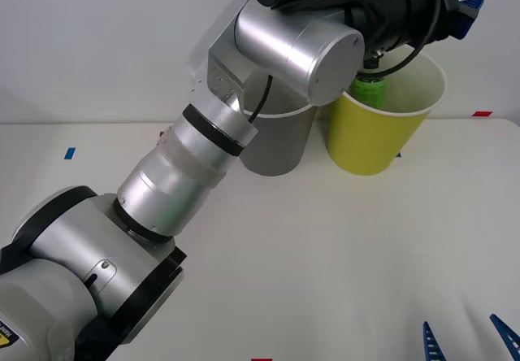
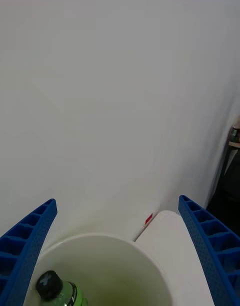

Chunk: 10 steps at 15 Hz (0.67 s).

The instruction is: Put cans in the gray bin and PET bottles in the light green bin.

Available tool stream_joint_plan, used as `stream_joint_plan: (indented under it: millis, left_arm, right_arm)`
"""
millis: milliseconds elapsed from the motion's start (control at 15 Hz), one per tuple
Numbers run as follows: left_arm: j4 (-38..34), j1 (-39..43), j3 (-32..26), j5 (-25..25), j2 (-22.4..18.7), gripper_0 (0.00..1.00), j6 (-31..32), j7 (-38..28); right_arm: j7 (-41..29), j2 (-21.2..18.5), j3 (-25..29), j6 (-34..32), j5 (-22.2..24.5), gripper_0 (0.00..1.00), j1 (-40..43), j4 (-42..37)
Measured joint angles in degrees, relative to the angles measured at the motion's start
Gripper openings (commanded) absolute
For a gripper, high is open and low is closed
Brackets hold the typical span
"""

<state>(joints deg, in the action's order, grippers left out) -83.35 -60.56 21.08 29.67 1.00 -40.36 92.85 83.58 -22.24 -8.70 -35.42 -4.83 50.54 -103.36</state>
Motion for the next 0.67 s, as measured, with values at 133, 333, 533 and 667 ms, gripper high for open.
stream_joint_plan:
  millis: [133, 333, 533, 667]
  left_arm:
    - [-7.5, 4.5, -0.6, 0.1, 0.0, 0.81, -2.7, 0.3]
    - [-19.8, 15.3, -1.4, -0.1, -0.2, 0.82, -5.8, 2.4]
    - [-30.2, 25.5, -3.6, -0.3, -2.4, 0.81, -9.3, 4.3]
    - [-35.8, 31.4, -4.8, -0.6, -4.8, 0.81, -9.7, 4.7]
  right_arm:
    - [0.0, 0.0, 0.0, 0.0, 0.0, 0.97, 0.0, 0.0]
    - [0.0, 0.0, 0.0, 0.0, 0.0, 0.97, 0.0, 0.0]
    - [0.0, 0.0, 0.0, 0.0, 0.0, 0.97, 0.0, 0.0]
    - [0.0, 0.0, 0.0, 0.0, 0.0, 0.97, 0.0, 0.0]
